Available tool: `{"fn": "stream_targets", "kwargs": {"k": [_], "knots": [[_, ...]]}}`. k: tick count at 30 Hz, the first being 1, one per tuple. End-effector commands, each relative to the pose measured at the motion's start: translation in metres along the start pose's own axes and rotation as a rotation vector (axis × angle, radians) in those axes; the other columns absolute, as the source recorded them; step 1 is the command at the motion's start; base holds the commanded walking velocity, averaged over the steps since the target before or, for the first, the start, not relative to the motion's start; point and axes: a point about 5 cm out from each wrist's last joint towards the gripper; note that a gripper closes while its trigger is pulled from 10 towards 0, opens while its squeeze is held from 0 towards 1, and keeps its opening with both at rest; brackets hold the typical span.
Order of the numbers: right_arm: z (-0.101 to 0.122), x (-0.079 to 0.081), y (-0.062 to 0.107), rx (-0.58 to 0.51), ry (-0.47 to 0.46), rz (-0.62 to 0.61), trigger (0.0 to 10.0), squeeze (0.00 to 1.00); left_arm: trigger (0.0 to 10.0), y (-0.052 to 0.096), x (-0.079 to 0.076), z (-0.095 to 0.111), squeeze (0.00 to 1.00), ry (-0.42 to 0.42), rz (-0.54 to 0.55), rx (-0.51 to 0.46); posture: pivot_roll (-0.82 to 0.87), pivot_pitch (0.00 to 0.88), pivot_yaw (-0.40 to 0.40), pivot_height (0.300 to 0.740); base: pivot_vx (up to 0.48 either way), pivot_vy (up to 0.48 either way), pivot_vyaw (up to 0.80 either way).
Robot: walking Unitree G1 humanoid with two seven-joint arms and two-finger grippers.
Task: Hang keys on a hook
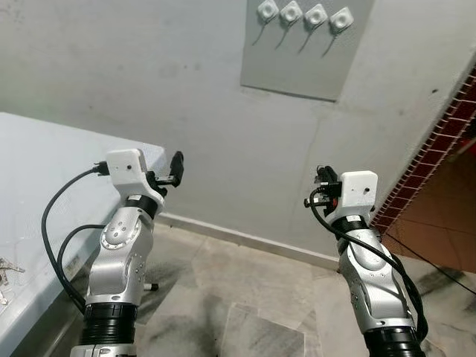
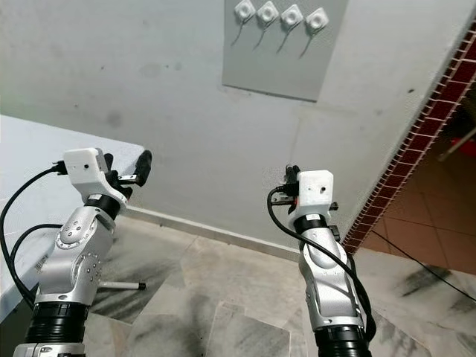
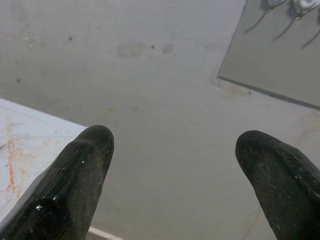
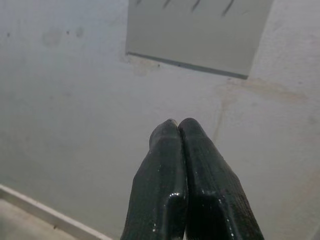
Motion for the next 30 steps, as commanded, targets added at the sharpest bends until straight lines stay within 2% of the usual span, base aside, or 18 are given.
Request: {"fn": "stream_targets", "kwargs": {"k": [1, 11, 19, 26, 30], "knots": [[0.004, -0.002, 0.001, -0.020, 0.013, -0.002, 10.0, 0.00, 10.0, -0.003, -0.002, 0.005, 0.00, -0.008, -0.005, -0.008, 0.02, 0.000, -0.022, 0.740, 0.000, 0.000, 0.00], [0.003, -0.004, 0.001, -0.020, 0.032, 0.019, 10.0, 0.00, 10.0, 0.000, 0.000, 0.006, 0.00, -0.020, -0.015, 0.011, 0.03, 0.000, 0.012, 0.740, 0.000, 0.000, 0.00], [0.003, 0.005, -0.003, -0.030, 0.034, 0.053, 10.0, 0.00, 10.0, -0.007, 0.005, 0.012, 0.00, -0.067, -0.041, 0.016, 0.04, 0.000, 0.049, 0.740, 0.000, 0.000, 0.00], [0.001, 0.009, -0.010, -0.035, 0.028, 0.070, 10.0, 0.00, 10.0, -0.009, 0.003, 0.023, 0.00, -0.084, -0.044, -0.002, 0.10, 0.000, 0.054, 0.740, 0.000, 0.000, 0.00], [0.000, 0.019, -0.016, -0.034, 0.028, 0.114, 10.0, 0.00, 10.0, -0.007, 0.004, 0.026, 0.00, -0.094, -0.048, -0.005, 0.12, 0.000, 0.062, 0.740, 0.000, 0.000, 0.00]]}}
Point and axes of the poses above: a point about 5 cm out from each wrist's last joint towards the gripper, its own y axis pointing back from the gripper into the wrist, its own z axis along the axis of the wrist's last joint, x = y × z, and after that the axes turned 13 degrees about -y, right-handed
